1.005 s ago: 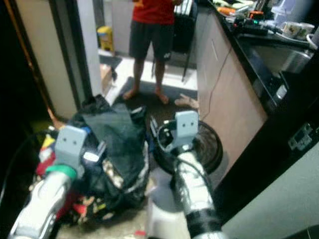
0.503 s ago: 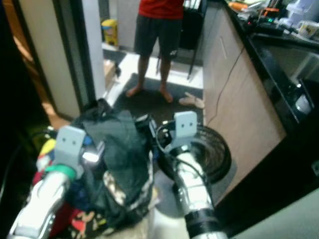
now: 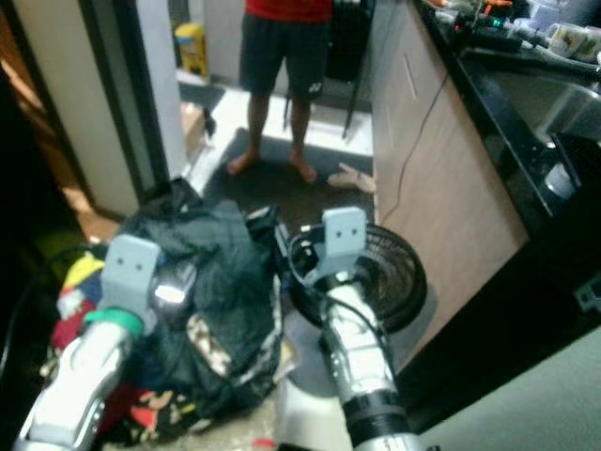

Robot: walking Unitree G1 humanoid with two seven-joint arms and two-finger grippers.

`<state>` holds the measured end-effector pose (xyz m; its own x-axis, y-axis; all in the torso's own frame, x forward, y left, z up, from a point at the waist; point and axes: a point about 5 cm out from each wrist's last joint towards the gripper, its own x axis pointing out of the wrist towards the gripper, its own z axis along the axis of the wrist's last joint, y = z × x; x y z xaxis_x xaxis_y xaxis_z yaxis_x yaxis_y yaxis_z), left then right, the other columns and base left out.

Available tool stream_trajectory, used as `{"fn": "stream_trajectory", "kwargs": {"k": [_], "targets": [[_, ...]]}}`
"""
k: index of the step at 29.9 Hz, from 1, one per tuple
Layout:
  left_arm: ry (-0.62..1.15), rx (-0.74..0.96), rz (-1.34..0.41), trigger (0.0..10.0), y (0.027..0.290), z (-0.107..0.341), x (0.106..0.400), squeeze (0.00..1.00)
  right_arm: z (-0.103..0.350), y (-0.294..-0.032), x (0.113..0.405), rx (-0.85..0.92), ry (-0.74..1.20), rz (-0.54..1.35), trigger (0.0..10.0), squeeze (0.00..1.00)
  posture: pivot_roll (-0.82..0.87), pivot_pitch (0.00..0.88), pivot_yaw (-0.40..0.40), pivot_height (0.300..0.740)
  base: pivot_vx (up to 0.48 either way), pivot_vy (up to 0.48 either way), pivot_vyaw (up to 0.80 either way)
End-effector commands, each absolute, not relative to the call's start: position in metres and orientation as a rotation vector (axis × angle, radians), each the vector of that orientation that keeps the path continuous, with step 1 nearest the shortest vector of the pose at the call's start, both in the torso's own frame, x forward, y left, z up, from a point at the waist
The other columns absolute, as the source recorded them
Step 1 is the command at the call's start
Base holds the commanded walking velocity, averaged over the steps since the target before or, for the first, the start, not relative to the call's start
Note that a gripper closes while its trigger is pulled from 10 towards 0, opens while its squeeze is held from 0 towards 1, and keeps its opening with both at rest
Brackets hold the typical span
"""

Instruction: Clothes washing

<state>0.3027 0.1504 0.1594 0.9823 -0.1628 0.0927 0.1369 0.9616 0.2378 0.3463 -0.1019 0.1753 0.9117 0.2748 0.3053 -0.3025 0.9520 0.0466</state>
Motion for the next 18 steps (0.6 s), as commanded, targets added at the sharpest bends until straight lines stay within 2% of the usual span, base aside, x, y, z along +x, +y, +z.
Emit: {"fn": "stream_trajectory", "kwargs": {"k": [1,18], "targets": [[-0.091,0.232,-0.163,10.0,0.1484,0.1532,0.2994,0.0,0.1701,-0.1047,0.3449,0.088,-0.286,0.289,10.0,0.0,0.12,0.074,-0.037,0.74,0.0,0.0,0.0],[-0.089,0.234,-0.163,10.0,0.1486,0.1526,0.299,0.0,0.1697,-0.1045,0.3451,0.087,-0.284,0.291,10.0,0.0,0.12,0.077,-0.037,0.74,0.0,0.0,0.0]]}}
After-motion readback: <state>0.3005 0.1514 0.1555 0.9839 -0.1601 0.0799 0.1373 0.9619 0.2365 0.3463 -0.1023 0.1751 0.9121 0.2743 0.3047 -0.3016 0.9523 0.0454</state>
